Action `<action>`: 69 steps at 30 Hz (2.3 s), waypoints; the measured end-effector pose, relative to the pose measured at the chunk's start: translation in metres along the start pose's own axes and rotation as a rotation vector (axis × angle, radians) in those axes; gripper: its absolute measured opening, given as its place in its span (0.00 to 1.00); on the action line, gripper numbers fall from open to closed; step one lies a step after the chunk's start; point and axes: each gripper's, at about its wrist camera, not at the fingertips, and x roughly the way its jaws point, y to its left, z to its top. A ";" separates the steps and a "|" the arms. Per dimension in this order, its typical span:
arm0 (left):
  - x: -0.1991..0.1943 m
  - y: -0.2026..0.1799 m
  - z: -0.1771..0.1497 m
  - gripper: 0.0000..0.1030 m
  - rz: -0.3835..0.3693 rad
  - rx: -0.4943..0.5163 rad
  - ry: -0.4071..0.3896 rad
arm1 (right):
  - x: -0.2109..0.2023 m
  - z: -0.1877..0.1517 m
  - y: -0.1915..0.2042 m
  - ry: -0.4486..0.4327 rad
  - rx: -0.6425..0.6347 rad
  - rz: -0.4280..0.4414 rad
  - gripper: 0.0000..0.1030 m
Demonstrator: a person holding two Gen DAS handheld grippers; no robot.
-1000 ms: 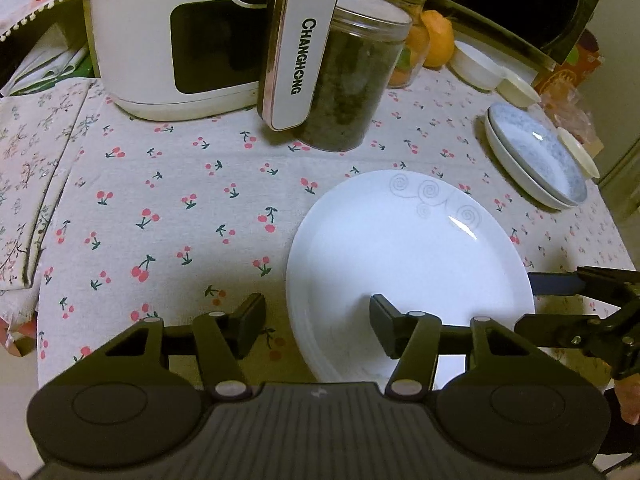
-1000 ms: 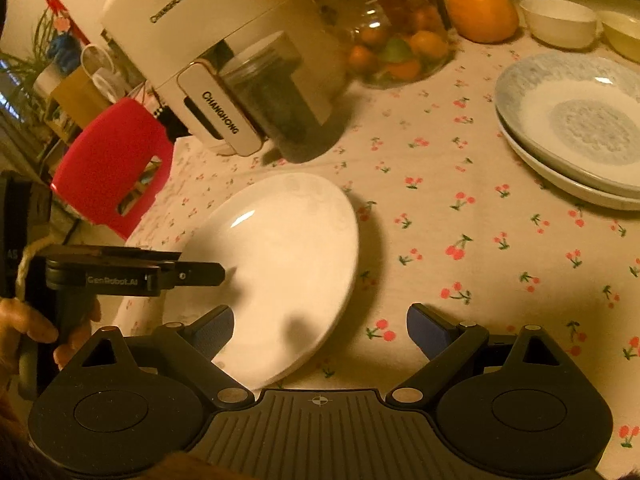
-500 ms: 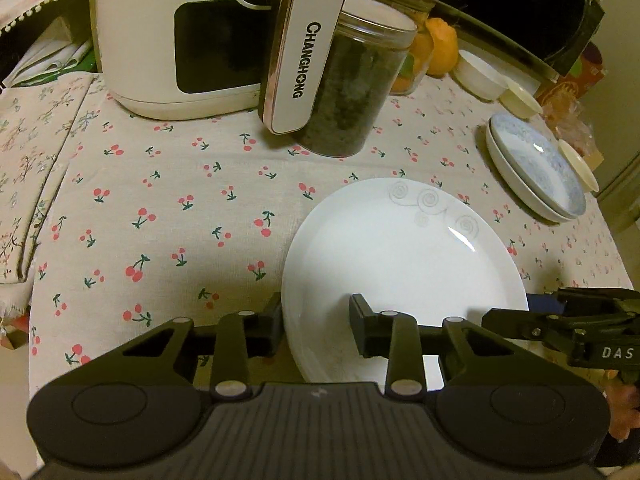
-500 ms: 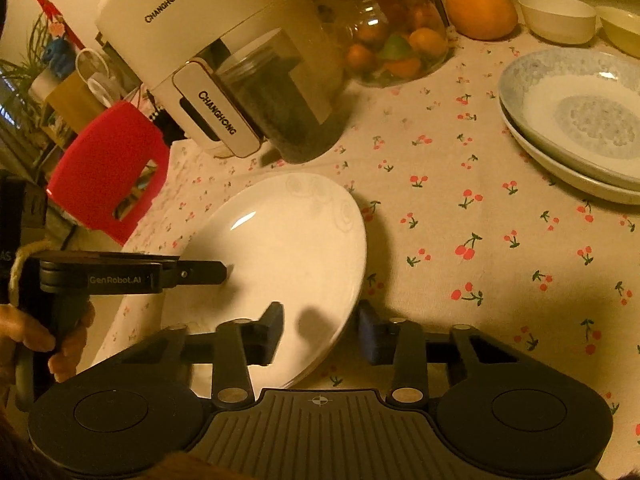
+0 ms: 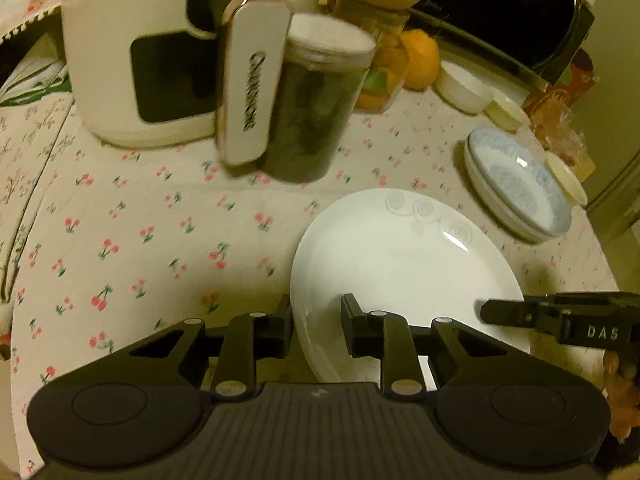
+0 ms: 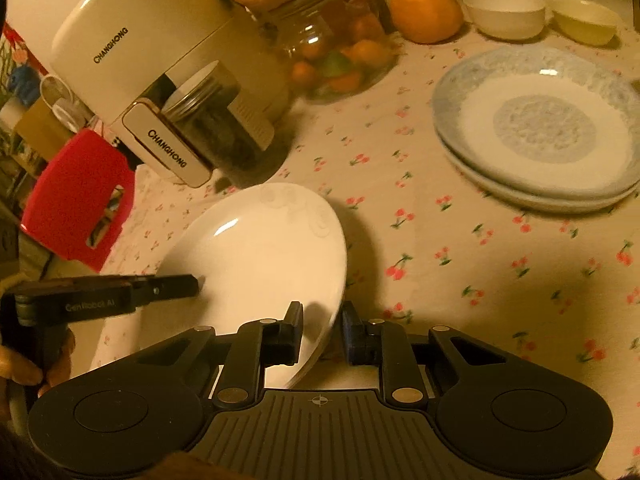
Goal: Organize plates and bowls
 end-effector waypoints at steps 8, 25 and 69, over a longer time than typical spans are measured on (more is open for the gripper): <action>0.001 -0.012 0.016 0.22 -0.025 -0.052 -0.045 | -0.021 0.015 -0.012 -0.008 0.043 0.032 0.19; 0.023 -0.053 0.041 0.21 -0.083 -0.076 -0.054 | -0.053 0.046 -0.068 -0.064 0.210 0.053 0.17; 0.095 -0.157 0.076 0.19 -0.006 -0.063 -0.121 | -0.065 0.091 -0.187 -0.215 0.507 -0.044 0.17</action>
